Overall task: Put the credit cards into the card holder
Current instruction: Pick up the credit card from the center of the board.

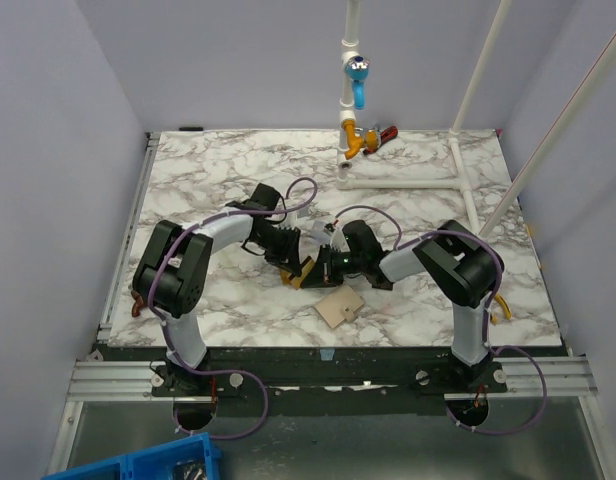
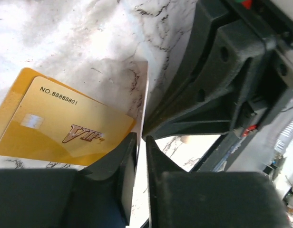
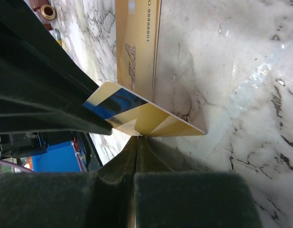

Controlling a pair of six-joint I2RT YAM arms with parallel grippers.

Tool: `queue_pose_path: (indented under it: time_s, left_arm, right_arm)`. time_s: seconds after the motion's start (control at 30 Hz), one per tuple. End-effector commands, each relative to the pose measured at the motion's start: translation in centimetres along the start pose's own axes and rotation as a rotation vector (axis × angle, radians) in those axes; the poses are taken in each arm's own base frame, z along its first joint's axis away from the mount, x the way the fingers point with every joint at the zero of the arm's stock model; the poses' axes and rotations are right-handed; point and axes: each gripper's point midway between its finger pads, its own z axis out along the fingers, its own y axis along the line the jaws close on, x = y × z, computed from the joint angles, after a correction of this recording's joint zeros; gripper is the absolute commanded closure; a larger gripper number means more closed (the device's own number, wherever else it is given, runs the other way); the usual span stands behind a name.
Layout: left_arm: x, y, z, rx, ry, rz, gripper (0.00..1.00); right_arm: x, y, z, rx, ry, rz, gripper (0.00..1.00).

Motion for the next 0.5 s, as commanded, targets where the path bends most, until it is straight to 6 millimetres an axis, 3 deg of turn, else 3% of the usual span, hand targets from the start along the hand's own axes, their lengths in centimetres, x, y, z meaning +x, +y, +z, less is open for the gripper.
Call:
queue_pose_path:
  time_s: [0.0, 0.17, 0.3, 0.4, 0.47]
  left_arm:
    - [-0.2, 0.7, -0.2, -0.137, -0.001, 0.078, 0.89]
    - [-0.1, 0.5, 0.1, -0.139, 0.017, 0.091, 1.00]
    - [0.0, -0.3, -0.1, -0.102, 0.023, 0.099, 1.00]
    - [-0.4, -2.0, -0.8, -0.027, 0.019, 0.102, 1.00]
    - [-1.0, -3.6, -1.7, 0.040, 0.008, 0.106, 1.00]
  right_arm:
    - [6.2, -10.9, -1.9, 0.415, 0.097, 0.115, 0.99]
    - [5.9, -10.4, -2.0, 0.403, 0.089, 0.108, 1.00]
    - [5.2, -9.5, -2.4, 0.383, 0.073, 0.094, 0.99]
    - [3.7, -7.6, -3.4, 0.331, 0.037, 0.081, 0.86]
    - [2.3, -5.9, -4.6, 0.285, -0.001, 0.068, 0.71]
